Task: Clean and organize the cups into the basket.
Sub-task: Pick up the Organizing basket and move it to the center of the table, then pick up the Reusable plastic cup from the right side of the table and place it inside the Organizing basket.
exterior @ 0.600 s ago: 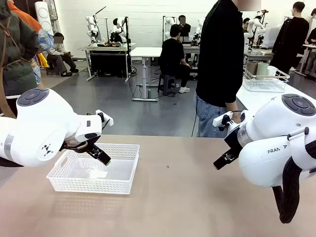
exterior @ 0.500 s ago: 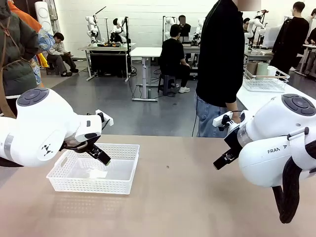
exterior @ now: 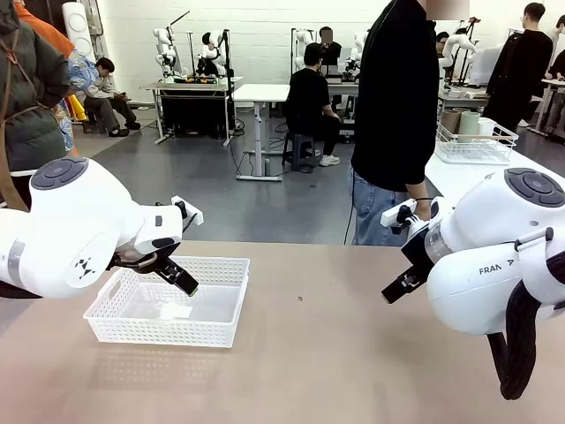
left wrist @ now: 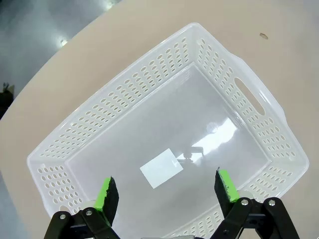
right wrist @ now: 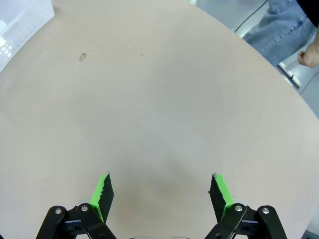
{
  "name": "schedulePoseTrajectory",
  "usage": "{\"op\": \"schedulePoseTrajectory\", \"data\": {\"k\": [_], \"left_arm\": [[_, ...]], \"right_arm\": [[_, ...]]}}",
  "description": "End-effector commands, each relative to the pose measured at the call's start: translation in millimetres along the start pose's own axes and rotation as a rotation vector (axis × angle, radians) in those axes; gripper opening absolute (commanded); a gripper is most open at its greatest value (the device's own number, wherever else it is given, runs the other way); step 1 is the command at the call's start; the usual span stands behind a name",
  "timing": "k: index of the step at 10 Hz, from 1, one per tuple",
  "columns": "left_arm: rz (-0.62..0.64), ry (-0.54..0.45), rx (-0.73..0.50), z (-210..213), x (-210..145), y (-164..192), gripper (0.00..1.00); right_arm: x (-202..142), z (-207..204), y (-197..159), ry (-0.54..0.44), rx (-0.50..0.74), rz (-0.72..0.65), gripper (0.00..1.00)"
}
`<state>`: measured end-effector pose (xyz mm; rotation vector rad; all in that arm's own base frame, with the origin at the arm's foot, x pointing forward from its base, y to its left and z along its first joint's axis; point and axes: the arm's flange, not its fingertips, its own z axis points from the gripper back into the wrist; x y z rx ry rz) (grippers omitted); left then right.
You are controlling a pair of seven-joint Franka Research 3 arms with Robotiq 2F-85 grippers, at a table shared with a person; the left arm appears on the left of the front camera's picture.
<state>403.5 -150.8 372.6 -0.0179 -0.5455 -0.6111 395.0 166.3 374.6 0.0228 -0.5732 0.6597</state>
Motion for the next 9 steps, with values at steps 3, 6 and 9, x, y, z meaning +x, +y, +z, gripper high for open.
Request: {"op": "schedulePoseTrajectory", "data": {"k": [3,6,9], "left_arm": [[0.001,0.000,0.000,0.0,-0.2,0.4,1.00],[0.001,0.000,0.000,0.0,-0.2,0.4,1.00],[0.001,0.000,0.000,0.0,-0.2,0.4,1.00]], "right_arm": [[0.0,0.0,0.1,0.000,0.000,0.000,1.00],[0.0,0.0,0.1,0.000,0.000,0.000,1.00],[0.0,0.0,0.1,0.000,0.000,0.000,1.00]]}}
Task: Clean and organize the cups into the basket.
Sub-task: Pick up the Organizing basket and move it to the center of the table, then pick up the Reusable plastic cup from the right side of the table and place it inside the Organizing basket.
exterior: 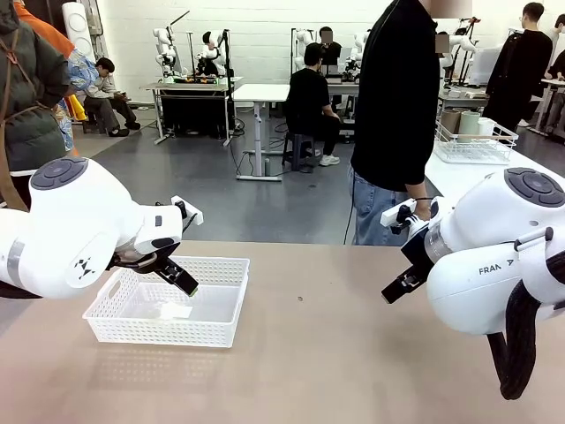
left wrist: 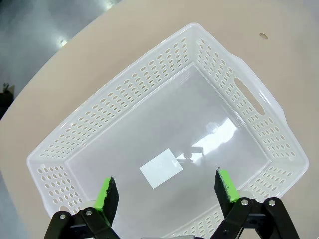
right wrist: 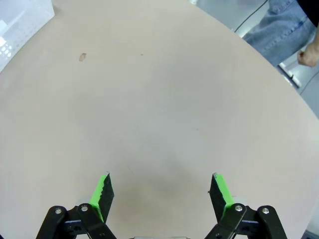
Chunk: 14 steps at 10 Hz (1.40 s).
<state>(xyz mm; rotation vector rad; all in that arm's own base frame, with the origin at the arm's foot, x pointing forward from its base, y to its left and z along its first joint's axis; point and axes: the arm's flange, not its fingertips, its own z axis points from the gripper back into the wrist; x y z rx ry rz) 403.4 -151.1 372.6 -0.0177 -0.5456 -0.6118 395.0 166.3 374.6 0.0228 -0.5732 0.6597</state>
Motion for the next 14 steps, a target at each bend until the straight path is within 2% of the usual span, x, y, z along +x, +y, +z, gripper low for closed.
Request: {"op": "schedulePoseTrajectory", "data": {"k": [1,3,4,6,7,8,9,10,14], "left_arm": [[0.000,0.000,0.000,0.0,0.0,0.0,1.00],[-0.143,-0.014,0.010,76.8,-43.6,-30.4,1.00],[-0.198,-0.019,0.023,110.3,-80.0,-40.0,1.00],[-0.170,0.012,0.042,126.5,-140.7,-39.3,1.00],[-0.152,0.033,0.044,127.1,-158.8,-39.5,1.00],[-0.145,0.044,0.064,131.8,-163.4,-33.6,1.00],[-0.173,0.036,0.176,124.1,-153.1,-28.5,1.00],[-0.142,0.041,0.037,145.4,7.6,-6.4,1.00],[-0.142,0.041,0.037,145.4,7.6,-6.4,1.00]], "right_arm": [[0.0,0.0,0.0,0.000,0.000,0.000,1.00],[-55.0,53.8,50.8,0.020,-0.026,-0.023,1.00],[-93.6,73.0,79.9,0.033,-0.025,-0.017,1.00],[-166.3,88.3,108.9,0.044,-0.068,-0.099,1.00],[-189.8,90.8,115.9,0.056,-0.084,-0.140,1.00],[-198.7,98.7,118.0,0.050,-0.118,-0.176,1.00],[21.1,63.8,77.1,0.054,-0.031,-0.082,1.00],[21.1,63.8,77.1,0.054,-0.031,-0.082,1.00],[21.1,63.8,77.1,0.054,-0.031,-0.082,1.00]]}}
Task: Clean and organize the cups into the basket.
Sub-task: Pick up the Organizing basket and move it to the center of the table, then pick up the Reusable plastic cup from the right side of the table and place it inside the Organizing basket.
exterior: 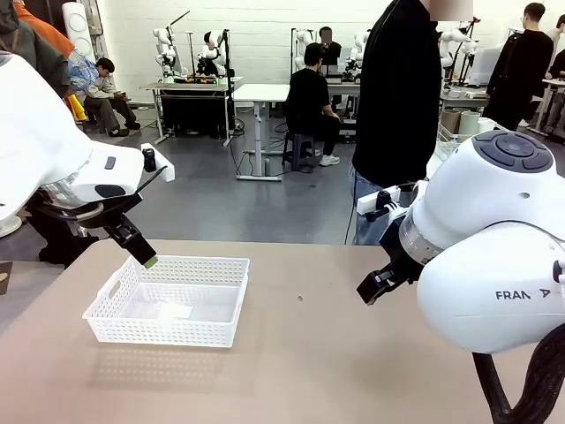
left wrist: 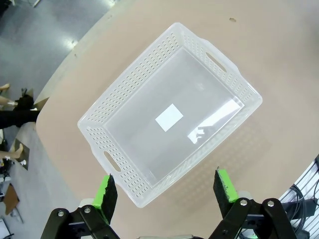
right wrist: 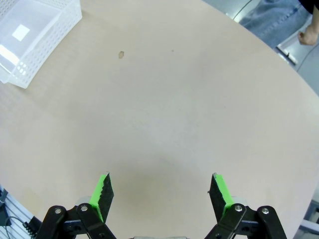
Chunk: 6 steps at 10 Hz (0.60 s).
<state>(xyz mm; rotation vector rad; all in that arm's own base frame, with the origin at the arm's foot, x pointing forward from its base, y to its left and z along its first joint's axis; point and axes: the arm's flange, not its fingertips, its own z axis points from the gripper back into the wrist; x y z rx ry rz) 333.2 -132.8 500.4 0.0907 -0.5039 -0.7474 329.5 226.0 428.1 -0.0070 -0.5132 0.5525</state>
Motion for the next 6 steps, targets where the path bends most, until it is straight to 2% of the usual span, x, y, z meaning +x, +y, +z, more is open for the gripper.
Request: {"op": "schedulePoseTrajectory", "data": {"k": [1,4,6], "left_arm": [[0.013,-0.022,-0.011,-1.2,2.8,-0.7,1.00],[0.013,-0.022,-0.011,-1.2,2.8,-0.7,1.00],[0.013,-0.022,-0.011,-1.2,2.8,-0.7,1.00]], "right_arm": [[1.8,-2.0,-0.1,-0.016,0.007,0.016,1.00],[0.1,0.1,0.2,-0.001,0.000,0.001,1.00],[-62.4,88.0,3.8,-0.045,-0.140,-0.018,1.00]]}}
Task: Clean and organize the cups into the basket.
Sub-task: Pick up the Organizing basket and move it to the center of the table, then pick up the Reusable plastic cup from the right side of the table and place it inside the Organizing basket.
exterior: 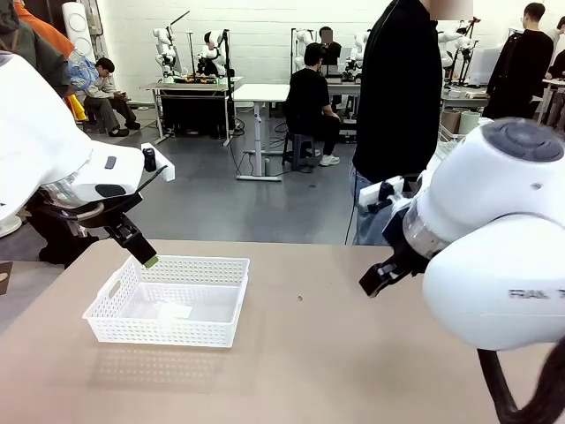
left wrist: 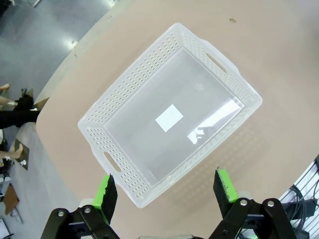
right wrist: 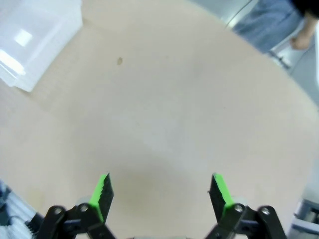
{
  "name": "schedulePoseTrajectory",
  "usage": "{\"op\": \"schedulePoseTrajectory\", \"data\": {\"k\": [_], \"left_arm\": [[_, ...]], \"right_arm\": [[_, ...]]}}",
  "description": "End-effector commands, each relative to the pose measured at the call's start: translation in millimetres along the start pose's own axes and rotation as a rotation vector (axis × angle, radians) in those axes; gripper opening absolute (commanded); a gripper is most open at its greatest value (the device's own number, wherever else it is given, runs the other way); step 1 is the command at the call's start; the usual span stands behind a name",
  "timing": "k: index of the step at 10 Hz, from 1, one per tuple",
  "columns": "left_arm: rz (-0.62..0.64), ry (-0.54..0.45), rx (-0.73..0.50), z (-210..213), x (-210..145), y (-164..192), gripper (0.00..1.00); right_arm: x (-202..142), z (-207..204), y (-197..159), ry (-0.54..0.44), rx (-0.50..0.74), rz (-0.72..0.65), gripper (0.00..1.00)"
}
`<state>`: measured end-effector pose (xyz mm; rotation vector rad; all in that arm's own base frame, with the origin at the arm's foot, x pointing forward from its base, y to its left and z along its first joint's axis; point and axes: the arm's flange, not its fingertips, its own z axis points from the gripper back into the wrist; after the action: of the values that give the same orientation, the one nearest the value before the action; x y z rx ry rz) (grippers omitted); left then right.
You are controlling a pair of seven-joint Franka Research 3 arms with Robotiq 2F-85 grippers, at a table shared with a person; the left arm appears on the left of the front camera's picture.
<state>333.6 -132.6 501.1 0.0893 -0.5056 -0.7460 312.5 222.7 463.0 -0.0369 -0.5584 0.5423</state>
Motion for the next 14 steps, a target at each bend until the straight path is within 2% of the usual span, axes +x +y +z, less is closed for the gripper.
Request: {"op": "schedulePoseTrajectory", "data": {"k": [1,2,3,4,7,8,9,10,11,12,13,14], "left_arm": [[0.012,-0.020,-0.011,-1.7,2.4,-1.2,1.00],[0.012,-0.020,-0.011,-1.7,2.4,-1.2,1.00],[0.012,-0.020,-0.011,-1.7,2.4,-1.2,1.00],[0.012,-0.020,-0.011,-1.7,2.4,-1.2,1.00],[0.012,-0.020,-0.011,-1.7,2.4,-1.2,1.00],[0.001,-0.001,0.000,0.4,0.2,0.2,1.00],[0.068,-0.246,-0.424,14.2,-13.6,40.3,1.00],[0.149,-0.488,-0.737,26.9,-30.2,74.7,1.00],[0.288,-0.655,-0.964,32.5,-51.3,106.1,1.00],[0.387,-0.755,-1.124,33.7,-70.0,128.0,1.00],[0.499,-0.789,-1.196,30.1,-89.2,149.6,1.00],[0.598,-0.798,-1.213,21.7,-108.7,170.0,1.00]], "right_arm": [[-90.5,76.6,-7.9,-0.016,-0.164,-0.073,1.00],[-107.0,85.4,-23.1,-0.014,-0.192,-0.155,1.00],[-117.7,80.7,-34.2,0.037,-0.223,-0.219,1.00],[-14.9,81.2,-12.5,-0.029,-0.111,-0.079,1.00],[-14.9,81.2,-12.5,-0.029,-0.111,-0.079,1.00],[-23.6,97.4,-15.5,-0.019,-0.140,-0.110,1.00],[-30.6,105.8,-51.0,-0.104,0.167,-0.156,1.00],[-45.6,105.7,-85.3,-0.210,0.419,-0.288,1.00],[-71.8,104.0,-130.0,-0.312,0.660,-0.482,1.00],[-96.5,106.7,-160.7,-0.406,0.777,-0.614,1.00],[-118.7,107.7,-186.2,-0.452,0.903,-0.733,1.00],[-140.6,103.9,-213.4,-0.455,1.009,-0.864,1.00]]}}
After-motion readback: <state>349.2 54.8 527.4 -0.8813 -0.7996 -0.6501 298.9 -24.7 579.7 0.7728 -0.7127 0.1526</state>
